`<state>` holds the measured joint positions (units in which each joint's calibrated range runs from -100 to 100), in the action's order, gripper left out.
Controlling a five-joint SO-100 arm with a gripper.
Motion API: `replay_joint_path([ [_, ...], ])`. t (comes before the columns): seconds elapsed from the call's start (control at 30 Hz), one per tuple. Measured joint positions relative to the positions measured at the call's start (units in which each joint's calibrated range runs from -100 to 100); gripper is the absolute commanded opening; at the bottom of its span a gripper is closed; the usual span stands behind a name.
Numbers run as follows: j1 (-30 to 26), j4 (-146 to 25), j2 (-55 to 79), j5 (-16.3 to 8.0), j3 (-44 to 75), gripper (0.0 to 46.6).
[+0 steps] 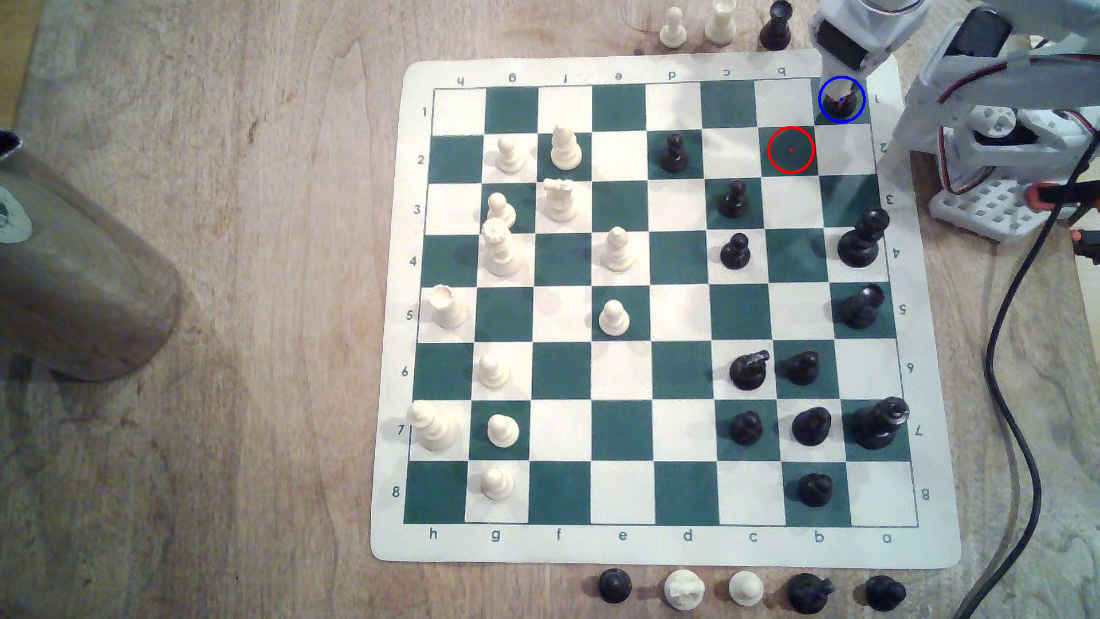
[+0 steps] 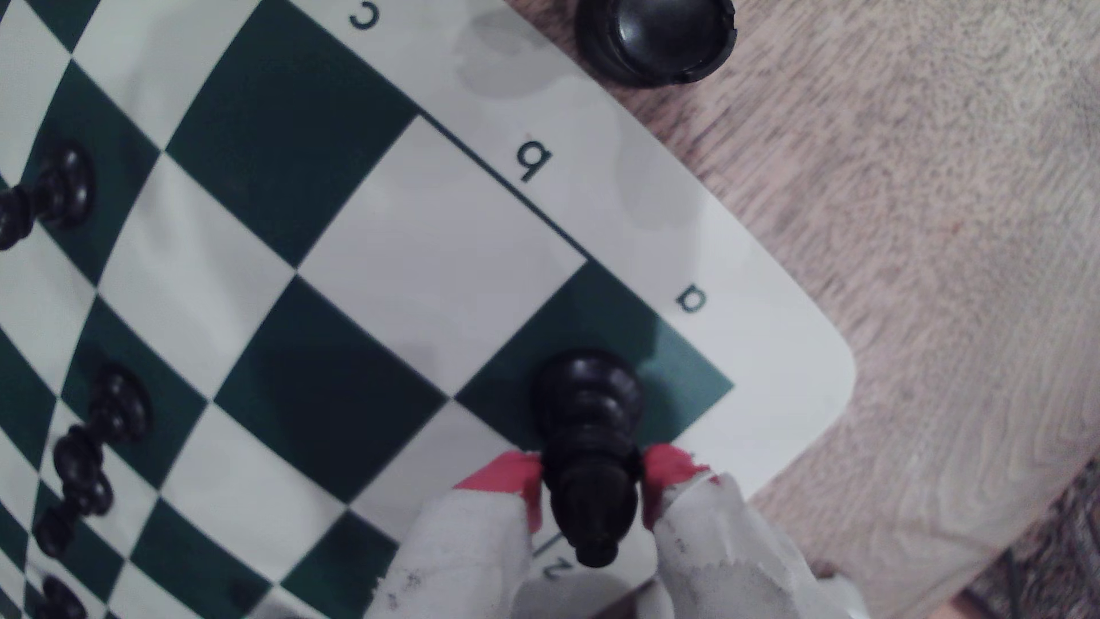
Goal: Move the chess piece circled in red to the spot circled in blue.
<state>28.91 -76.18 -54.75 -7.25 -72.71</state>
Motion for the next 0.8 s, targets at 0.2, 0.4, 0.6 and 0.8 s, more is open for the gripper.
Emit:
replay_joint_path([
  [0.2, 0.1, -0.6, 0.0, 1.1, 0.0, 22.5],
  [0.4, 0.6, -1.9, 0.0, 1.4, 0.2, 26.2],
  [0.6, 1.5, -5.3, -2.2, 2.3, 4.0, 19.5],
  [0.8, 1.6, -6.1, -4.5, 3.5, 13.6, 20.8],
])
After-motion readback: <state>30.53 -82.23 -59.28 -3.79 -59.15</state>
